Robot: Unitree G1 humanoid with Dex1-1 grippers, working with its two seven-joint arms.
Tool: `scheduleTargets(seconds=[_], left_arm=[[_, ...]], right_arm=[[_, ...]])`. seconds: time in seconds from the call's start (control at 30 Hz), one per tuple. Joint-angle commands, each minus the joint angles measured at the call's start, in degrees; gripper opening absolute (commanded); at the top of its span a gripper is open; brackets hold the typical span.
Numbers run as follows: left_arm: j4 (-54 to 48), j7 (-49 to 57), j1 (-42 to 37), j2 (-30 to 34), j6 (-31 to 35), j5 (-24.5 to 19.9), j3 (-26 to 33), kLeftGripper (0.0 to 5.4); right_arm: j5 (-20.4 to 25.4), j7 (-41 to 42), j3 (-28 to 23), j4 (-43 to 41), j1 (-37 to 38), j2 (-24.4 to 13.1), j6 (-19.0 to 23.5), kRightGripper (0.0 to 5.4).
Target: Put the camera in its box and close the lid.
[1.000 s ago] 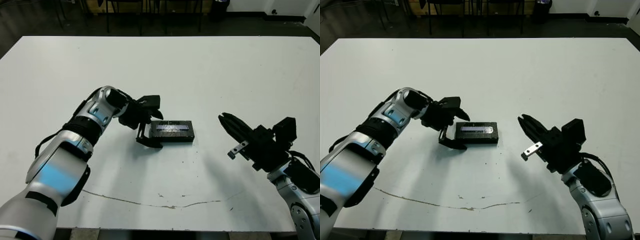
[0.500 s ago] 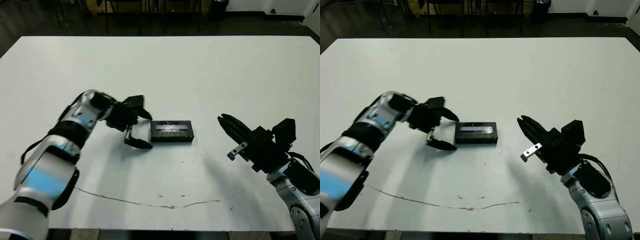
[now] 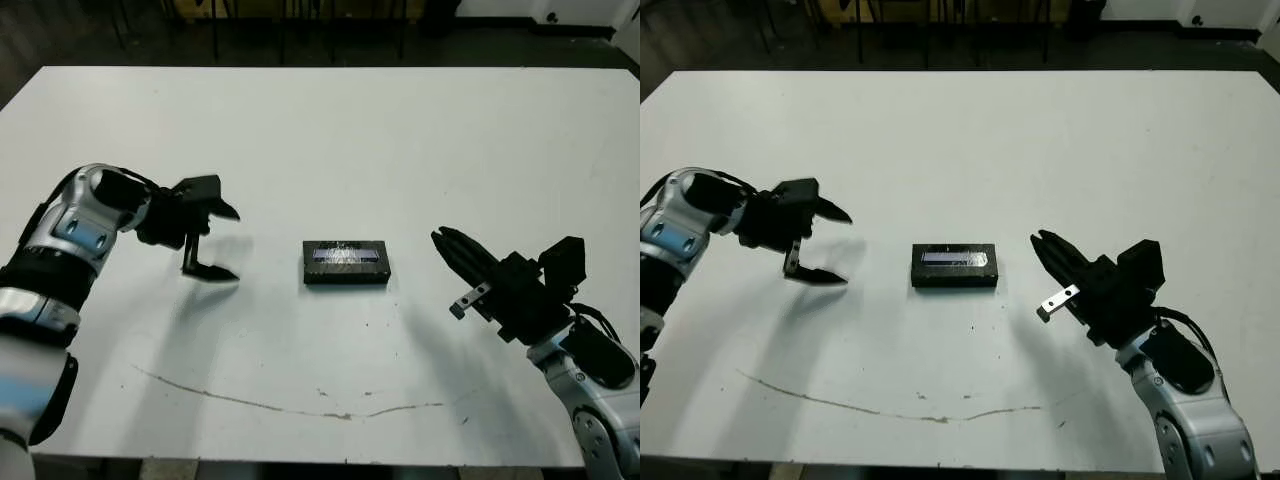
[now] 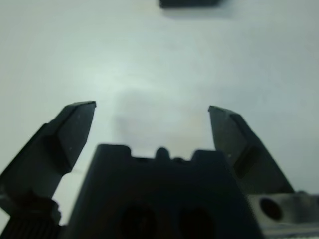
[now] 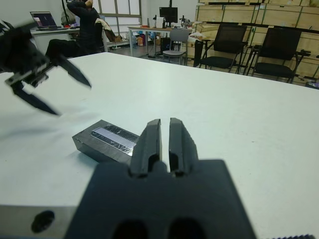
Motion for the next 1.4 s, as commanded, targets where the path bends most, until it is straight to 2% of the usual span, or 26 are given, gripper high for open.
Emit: scheduleTargets(seconds=[0.03,0.2,0.43,0.6,0.8,0.97,1.1,1.4], left_arm=[[-8.7,13.2,8.1,-6.5,3.7,-3.4,5.7,4.42],[-19.8,30.0,15.0,-17.8,8.4,-6.9,9.0,3.49],[-30.2,42.4,18.9,-29.0,16.3,-7.9,4.6,2.18],[-31.8,50.1,21.6,-34.5,19.7,-6.3,0.5,1.24],[-28.5,55.9,25.7,-38.4,21.6,-4.3,-3.6,0.11],[-27.2,55.6,27.5,-38.3,26.5,-4.8,-5.0,0.01],[-25.1,55.6,28.6,-37.1,28.7,-3.7,-6.4,0.01],[-23.7,52.8,29.2,-34.1,29.4,-2.5,-8.2,0.01]], right_arm=[[-1.0,-1.1,0.1,0.9,0.0,0.2,0.8,0.0],[-2.6,-2.7,-0.2,2.6,-0.8,0.6,0.8,0.0],[-3.9,-4.5,-1.2,6.6,-2.5,1.0,0.7,0.0],[-3.2,-5.1,-2.4,7.7,-2.9,1.4,1.2,0.0],[-2.5,-5.1,-3.3,7.2,-2.2,1.9,1.3,0.0],[-2.4,-5.1,-3.3,6.6,-1.9,2.0,1.3,0.0],[-2.8,-6.3,-2.9,4.7,-1.7,2.1,3.1,0.0],[-2.8,-6.0,-2.4,3.9,-1.6,2.5,3.3,0.0]])
